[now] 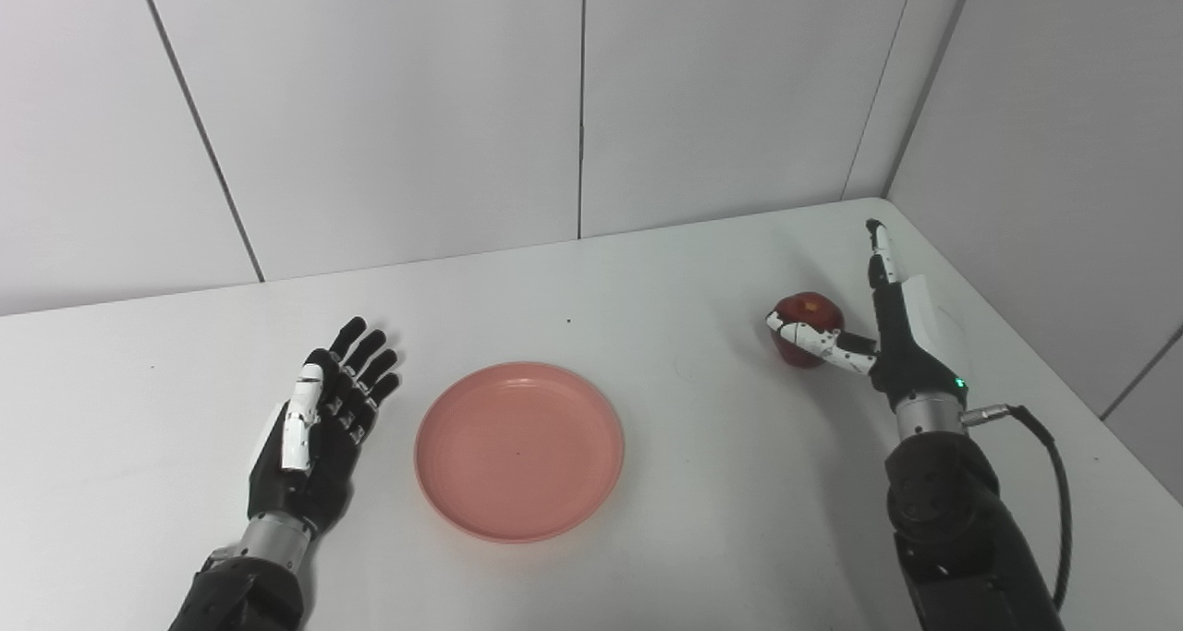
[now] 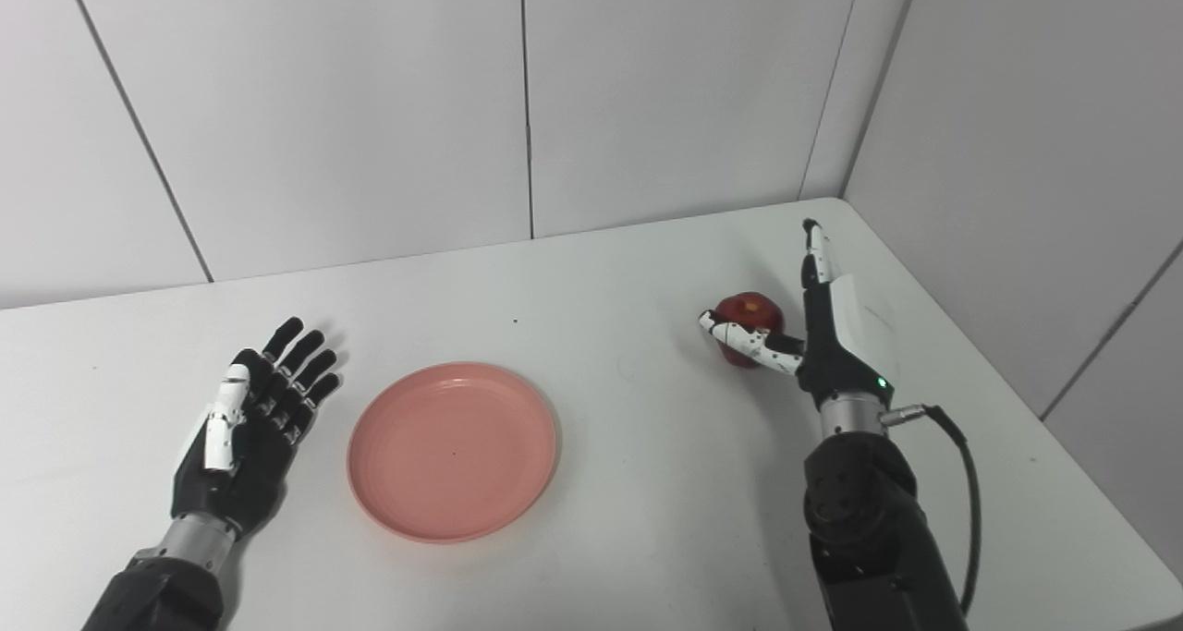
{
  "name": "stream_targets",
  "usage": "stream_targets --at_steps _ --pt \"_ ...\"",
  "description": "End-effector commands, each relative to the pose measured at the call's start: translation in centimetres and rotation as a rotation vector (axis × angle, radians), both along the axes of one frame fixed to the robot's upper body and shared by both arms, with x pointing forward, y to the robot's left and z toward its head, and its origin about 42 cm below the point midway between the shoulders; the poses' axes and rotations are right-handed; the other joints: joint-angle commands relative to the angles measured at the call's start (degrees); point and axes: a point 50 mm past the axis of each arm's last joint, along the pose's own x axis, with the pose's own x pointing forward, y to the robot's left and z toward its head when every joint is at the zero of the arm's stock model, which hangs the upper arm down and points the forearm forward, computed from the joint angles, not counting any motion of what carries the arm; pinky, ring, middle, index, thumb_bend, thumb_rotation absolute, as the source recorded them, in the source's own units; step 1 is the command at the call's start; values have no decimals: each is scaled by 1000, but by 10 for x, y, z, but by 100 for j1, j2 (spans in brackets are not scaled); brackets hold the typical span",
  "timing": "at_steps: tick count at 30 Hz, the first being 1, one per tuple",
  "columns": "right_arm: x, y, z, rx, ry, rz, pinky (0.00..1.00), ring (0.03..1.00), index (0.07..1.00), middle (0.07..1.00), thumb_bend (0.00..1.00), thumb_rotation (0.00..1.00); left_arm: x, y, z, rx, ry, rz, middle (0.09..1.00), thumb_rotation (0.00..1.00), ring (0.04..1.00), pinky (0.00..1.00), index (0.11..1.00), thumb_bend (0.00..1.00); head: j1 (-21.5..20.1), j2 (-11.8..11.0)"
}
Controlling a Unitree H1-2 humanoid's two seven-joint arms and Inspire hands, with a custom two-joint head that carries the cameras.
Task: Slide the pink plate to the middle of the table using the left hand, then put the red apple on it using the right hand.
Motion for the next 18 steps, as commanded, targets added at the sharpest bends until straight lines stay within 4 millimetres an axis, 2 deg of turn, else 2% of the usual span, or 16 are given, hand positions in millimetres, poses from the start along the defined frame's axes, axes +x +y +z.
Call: stream_targets --at_steps 1,18 --pt "7 0 16 -23 -82 17 788 912 1000 977 1000 591 -10 13 -24 33 103 23 936 1000 933 941 920 360 -8 -6" --pt "25 5 5 11 -44 0 789 901 997 960 1000 542 -10 18 -21 34 99 18 940 1000 934 939 921 360 -7 93"
